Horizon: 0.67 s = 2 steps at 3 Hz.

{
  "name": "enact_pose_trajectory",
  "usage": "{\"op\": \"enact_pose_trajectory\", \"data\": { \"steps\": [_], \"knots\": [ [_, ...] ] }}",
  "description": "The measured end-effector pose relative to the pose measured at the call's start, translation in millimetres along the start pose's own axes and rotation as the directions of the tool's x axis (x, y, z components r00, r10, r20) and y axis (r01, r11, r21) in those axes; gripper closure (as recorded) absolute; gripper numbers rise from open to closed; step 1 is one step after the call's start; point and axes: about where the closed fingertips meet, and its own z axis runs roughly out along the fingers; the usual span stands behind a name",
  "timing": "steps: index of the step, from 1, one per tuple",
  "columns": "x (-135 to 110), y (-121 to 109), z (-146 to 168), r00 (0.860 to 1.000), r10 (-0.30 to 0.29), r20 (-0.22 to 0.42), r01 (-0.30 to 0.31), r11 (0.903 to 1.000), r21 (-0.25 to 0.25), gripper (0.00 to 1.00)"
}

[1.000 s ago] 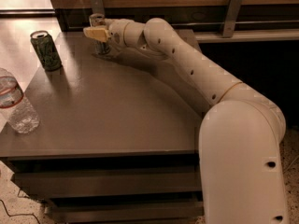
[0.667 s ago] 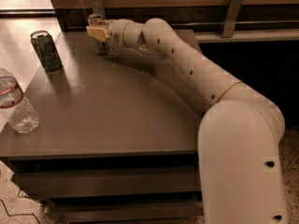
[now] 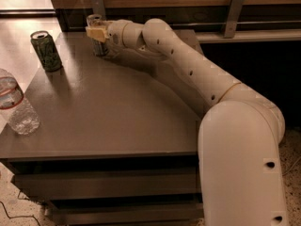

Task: Move redbull can near water bottle

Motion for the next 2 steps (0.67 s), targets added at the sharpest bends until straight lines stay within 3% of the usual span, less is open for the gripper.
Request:
{"op": "enact_pose_trajectory", "data": {
  "steps": [1,2],
  "knots": [
    [-5.9,5.6,-2.9,1.0,0.002,0.009,-0.002,1.0,-0.006,1.0],
    [-26.8,24.2,-23.7,1.0,-0.018,0.018,0.018,0.9996,-0.021,1.0]
  ]
}}
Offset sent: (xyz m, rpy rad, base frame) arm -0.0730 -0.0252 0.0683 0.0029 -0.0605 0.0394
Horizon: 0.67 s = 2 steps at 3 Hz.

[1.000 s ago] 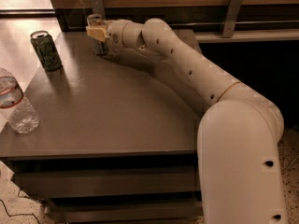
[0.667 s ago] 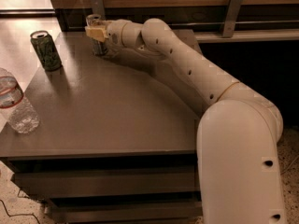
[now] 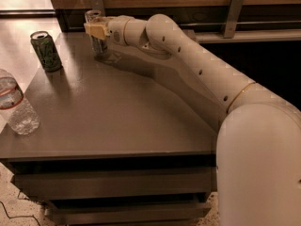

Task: Move redbull can near water bottle

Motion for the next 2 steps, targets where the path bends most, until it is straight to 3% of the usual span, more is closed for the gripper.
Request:
{"op": "enact_pose_trajectory", "data": {
  "steps": [2],
  "knots": [
    [-37.1,51.5,-52.1,0.999,-0.052,-0.007,0.052,0.9979,-0.038,1.0]
  ]
}}
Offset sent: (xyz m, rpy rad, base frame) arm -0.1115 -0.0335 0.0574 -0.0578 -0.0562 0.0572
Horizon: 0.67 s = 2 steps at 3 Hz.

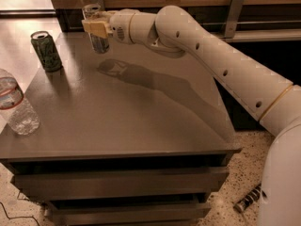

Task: Move redbull can near water bottle

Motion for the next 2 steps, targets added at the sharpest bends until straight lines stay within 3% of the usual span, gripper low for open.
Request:
{"op": "enact_pose_trajectory", "data": {
  "steps": [1,2],
  "knots": [
    [-4.9,21.6,-26.1,1.0,-0.012,-0.003,0.012,0.9999,-0.004,1.0],
    [5.8,54.1,-49.9,0.999,-0.027,-0.027,0.027,0.9996,-0.005,1.0]
  ]
}}
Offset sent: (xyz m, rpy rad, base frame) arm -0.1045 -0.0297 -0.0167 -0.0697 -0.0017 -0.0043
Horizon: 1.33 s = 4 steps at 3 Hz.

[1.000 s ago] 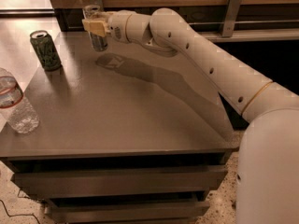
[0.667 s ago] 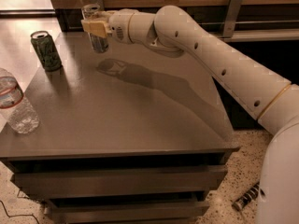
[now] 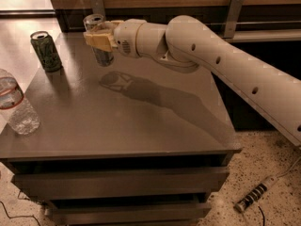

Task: Move redbull can near water bottle

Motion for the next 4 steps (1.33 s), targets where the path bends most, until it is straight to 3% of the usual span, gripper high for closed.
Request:
{"op": "enact_pose_trajectory", "data": {
  "steps": [1,2,4],
  "knots": [
    [19.7,30.6,-5.5,1.0,-0.009,-0.017,0.009,0.9998,-0.017,1.0],
    [37.1,75.3,5.2,1.0,-0.02,-0.008,0.019,0.9975,-0.069,1.0],
    [40.2,144.5,14.5,0.999,0.042,0.012,-0.04,0.9861,-0.161,1.0]
  ]
}}
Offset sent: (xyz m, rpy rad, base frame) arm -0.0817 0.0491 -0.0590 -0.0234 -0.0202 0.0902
